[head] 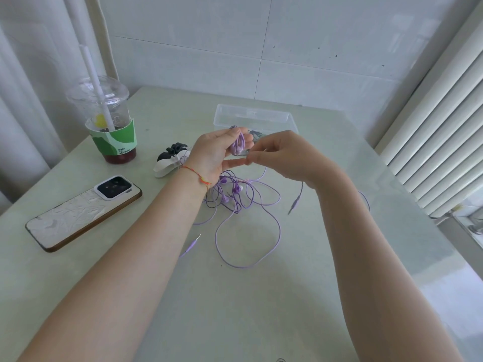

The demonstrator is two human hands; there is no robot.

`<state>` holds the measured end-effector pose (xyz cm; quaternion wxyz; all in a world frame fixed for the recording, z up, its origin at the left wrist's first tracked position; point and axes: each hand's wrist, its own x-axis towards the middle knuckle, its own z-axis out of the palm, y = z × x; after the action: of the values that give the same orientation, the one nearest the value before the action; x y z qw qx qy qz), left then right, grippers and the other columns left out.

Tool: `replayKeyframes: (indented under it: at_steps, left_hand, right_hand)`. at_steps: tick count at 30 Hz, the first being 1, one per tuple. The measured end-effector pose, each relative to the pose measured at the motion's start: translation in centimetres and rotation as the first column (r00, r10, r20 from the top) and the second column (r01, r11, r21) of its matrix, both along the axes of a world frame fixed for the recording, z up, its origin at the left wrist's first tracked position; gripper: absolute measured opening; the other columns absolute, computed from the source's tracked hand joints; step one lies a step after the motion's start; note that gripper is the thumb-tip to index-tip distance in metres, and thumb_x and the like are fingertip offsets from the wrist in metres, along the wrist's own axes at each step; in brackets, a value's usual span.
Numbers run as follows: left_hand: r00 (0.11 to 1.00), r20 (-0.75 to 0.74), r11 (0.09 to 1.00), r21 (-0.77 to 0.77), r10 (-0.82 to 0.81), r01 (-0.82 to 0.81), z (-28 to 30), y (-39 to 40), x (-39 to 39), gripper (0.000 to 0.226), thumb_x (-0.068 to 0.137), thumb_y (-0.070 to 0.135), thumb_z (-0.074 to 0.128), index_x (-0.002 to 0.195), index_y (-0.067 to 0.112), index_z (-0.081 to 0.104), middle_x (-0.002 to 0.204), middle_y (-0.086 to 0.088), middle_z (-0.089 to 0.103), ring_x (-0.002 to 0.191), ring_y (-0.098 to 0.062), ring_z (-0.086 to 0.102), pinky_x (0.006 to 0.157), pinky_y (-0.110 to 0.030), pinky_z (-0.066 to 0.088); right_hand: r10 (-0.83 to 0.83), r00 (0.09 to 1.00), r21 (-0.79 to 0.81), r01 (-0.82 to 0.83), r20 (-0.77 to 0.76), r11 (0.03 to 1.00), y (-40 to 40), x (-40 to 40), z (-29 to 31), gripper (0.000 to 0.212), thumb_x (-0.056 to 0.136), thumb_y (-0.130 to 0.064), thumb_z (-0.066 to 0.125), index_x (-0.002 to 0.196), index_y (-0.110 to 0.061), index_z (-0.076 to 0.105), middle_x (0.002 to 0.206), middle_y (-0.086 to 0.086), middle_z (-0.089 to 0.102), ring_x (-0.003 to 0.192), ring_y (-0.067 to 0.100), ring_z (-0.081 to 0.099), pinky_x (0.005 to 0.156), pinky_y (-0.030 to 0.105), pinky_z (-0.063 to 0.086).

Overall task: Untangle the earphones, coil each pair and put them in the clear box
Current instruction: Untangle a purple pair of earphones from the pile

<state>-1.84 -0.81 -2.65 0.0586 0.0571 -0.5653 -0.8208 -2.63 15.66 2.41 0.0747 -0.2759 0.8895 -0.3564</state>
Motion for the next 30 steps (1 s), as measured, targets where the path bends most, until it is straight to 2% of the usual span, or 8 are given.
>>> replayKeyframes:
  at_steps: [4, 8, 16, 19, 22, 27, 30]
  left_hand:
    - [1.0, 0.022, 0.997, -0.077, -0.007, 0.009, 0.1, 0.4, 0.0, 0.024, 0.103, 0.019, 0.048, 0.11, 0.005, 0.067, 0.076, 0.002, 0.072, 0.068, -0.009, 0.068, 0.056, -0.032, 0.06]
    - [0.999, 0.04, 0.993, -0.113, -0.015, 0.02, 0.0, 0.7, 0.0, 0.023, 0.103, 0.012, 0.046, 0.113, 0.003, 0.064, 0.101, -0.004, 0.07, 0.084, -0.017, 0.065, 0.058, -0.033, 0.06]
    - [0.999, 0.029, 0.99, -0.139, -0.014, 0.018, 0.3, 0.9, 0.2, 0.027, 0.099, -0.005, 0.041, 0.11, 0.009, 0.061, 0.117, -0.011, 0.063, 0.102, -0.018, 0.062, 0.062, -0.029, 0.06]
    - [0.999, 0.035, 0.99, -0.141, -0.023, 0.027, 0.2, 0.9, 0.2, 0.028, 0.098, -0.007, 0.041, 0.111, 0.008, 0.061, 0.114, -0.008, 0.064, 0.093, -0.013, 0.064, 0.065, -0.03, 0.061]
    - [0.999, 0.046, 0.988, -0.152, -0.022, 0.029, -0.2, 0.7, -0.1, 0.032, 0.096, -0.009, 0.042, 0.122, -0.003, 0.06, 0.103, -0.002, 0.066, 0.077, -0.005, 0.066, 0.067, -0.034, 0.062]
    - [0.998, 0.045, 0.986, -0.162, -0.038, 0.045, -0.3, 0.5, -0.1, 0.034, 0.097, -0.009, 0.04, 0.124, -0.001, 0.058, 0.11, -0.012, 0.066, 0.088, -0.011, 0.067, 0.067, -0.034, 0.062]
    - [0.997, 0.038, 0.969, -0.234, -0.067, 0.074, -0.3, 0.7, -0.1, 0.03, 0.094, -0.008, 0.043, 0.115, 0.0, 0.063, 0.088, -0.005, 0.064, 0.069, -0.004, 0.065, 0.072, -0.038, 0.061]
  right_hand:
    - [0.016, 0.999, 0.04, -0.015, -0.034, 0.999, -0.3, 0.2, 0.0, 0.017, 0.088, -0.024, 0.065, 0.085, -0.01, 0.074, 0.05, -0.008, 0.029, 0.048, 0.01, 0.026, 0.043, 0.017, 0.022]
    - [0.018, 0.999, 0.055, -0.016, -0.036, 0.998, -0.4, 0.3, 0.0, 0.015, 0.089, -0.024, 0.065, 0.085, -0.015, 0.076, 0.053, -0.005, 0.031, 0.047, 0.01, 0.026, 0.042, 0.017, 0.022]
    - [0.019, 0.999, 0.066, -0.017, -0.034, 0.998, -0.4, 0.3, 0.1, 0.016, 0.09, -0.025, 0.064, 0.088, -0.016, 0.077, 0.046, -0.009, 0.028, 0.042, 0.007, 0.027, 0.04, 0.015, 0.021]
    - [0.027, 0.999, 0.08, -0.026, -0.018, 0.996, -0.5, 0.3, 0.1, 0.016, 0.091, -0.025, 0.063, 0.089, -0.016, 0.076, 0.041, -0.01, 0.029, 0.041, 0.007, 0.027, 0.04, 0.015, 0.021]
    - [-0.001, 0.999, 0.083, 0.004, -0.038, 0.997, -0.4, 0.1, 0.0, 0.017, 0.09, -0.024, 0.062, 0.088, -0.016, 0.076, 0.04, -0.01, 0.027, 0.04, 0.008, 0.026, 0.038, 0.015, 0.021]
    - [-0.099, 0.991, 0.075, 0.107, -0.093, 0.991, 0.1, -0.6, -0.2, 0.016, 0.088, -0.022, 0.06, 0.085, -0.021, 0.076, 0.037, -0.011, 0.035, 0.038, 0.007, 0.031, 0.037, 0.014, 0.022]
    - [-0.136, 0.983, 0.031, 0.14, -0.12, 0.99, 0.1, -1.0, -0.4, 0.017, 0.087, -0.025, 0.062, 0.084, -0.015, 0.075, 0.037, -0.013, 0.037, 0.038, 0.006, 0.033, 0.037, 0.013, 0.022]
